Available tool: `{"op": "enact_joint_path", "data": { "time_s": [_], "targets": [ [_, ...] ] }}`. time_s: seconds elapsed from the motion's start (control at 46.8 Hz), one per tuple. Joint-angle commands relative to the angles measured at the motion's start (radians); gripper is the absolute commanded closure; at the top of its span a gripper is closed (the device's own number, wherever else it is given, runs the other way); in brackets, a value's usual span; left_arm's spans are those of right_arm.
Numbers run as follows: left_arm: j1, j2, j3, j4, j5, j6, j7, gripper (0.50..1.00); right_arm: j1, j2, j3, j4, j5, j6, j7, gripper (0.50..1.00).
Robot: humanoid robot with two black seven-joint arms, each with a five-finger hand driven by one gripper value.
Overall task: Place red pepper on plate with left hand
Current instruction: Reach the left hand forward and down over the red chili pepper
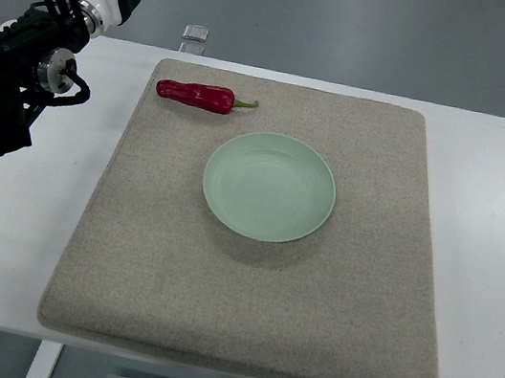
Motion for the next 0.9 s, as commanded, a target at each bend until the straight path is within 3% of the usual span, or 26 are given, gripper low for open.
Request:
{"op": "enact_joint_path", "data": {
  "time_s": [0.0,0.278,0.513,0.876],
  "targets": [
    [-0.003,0.0,0.002,-0.001,0.094,0.0,0.001,0.529,0.0,0.0,0.0,0.0,0.001,0.0,0.0,0.572],
    [-0.018,-0.002,0.06,-0.008,0.363,-0.008,0.003,0.527,-0.001,0.0,0.0,0.0,-0.001,0.0,0.0,0.572],
    [-0.037,0.001,0.143,-0.091,0.467,-0.009,0.004,0.525,0.0,0.0,0.0,0.0,-0.001,0.0,0.0,0.57],
    [-0.063,0.009,0.187,-0.094,0.806,-0.003,0.004,0.525,0.0,0.0,0.0,0.0,-0.001,0.0,0.0,0.572]
  ]
}}
